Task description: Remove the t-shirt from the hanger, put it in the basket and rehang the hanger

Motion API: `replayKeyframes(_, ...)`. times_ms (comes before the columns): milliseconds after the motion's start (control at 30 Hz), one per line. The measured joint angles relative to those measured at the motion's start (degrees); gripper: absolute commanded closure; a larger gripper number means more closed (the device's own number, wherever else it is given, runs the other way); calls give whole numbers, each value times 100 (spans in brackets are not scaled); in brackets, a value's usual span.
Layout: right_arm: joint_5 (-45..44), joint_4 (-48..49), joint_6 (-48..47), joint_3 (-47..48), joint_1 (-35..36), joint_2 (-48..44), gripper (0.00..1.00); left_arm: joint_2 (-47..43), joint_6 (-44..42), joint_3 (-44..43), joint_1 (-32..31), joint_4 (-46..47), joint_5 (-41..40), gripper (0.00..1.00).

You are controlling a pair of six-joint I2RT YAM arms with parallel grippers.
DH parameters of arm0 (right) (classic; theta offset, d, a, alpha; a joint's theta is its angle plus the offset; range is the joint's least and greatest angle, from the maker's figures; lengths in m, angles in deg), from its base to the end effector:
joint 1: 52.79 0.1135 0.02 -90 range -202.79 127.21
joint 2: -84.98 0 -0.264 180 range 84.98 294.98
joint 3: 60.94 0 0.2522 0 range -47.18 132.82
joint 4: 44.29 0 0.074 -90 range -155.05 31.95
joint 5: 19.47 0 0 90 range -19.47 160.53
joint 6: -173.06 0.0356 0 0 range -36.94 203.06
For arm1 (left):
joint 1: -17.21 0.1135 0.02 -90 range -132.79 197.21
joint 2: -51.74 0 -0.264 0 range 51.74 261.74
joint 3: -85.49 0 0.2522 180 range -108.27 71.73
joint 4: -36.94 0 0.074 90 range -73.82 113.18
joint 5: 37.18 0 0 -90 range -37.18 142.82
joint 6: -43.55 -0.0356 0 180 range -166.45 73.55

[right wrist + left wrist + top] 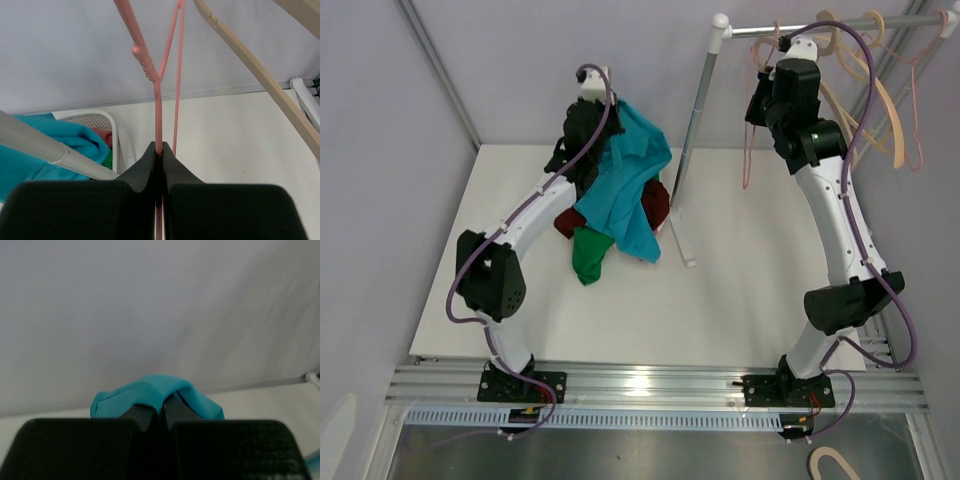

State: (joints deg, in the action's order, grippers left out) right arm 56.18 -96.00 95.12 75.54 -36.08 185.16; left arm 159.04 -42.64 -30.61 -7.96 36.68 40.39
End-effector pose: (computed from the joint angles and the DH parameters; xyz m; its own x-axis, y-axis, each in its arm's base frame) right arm 0.3612 0.0992 0.4938 -0.2593 0.1335 -0.9565 0.0046 0.9906 0.1370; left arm 0.4153 -0.1867 0.4203 0.1193 -0.1278 -0.9846 0.2311 0.9680 -0.0976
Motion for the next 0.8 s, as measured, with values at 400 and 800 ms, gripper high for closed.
replayKeyframes(400, -13, 46, 44, -426, -7, -457, 100, -649, 1438, 1954, -319, -1493, -1399, 99)
replayKeyframes(800, 26, 170, 133, -717, -7, -776, 100, 1722, 2273, -221, 227, -3587, -160, 99)
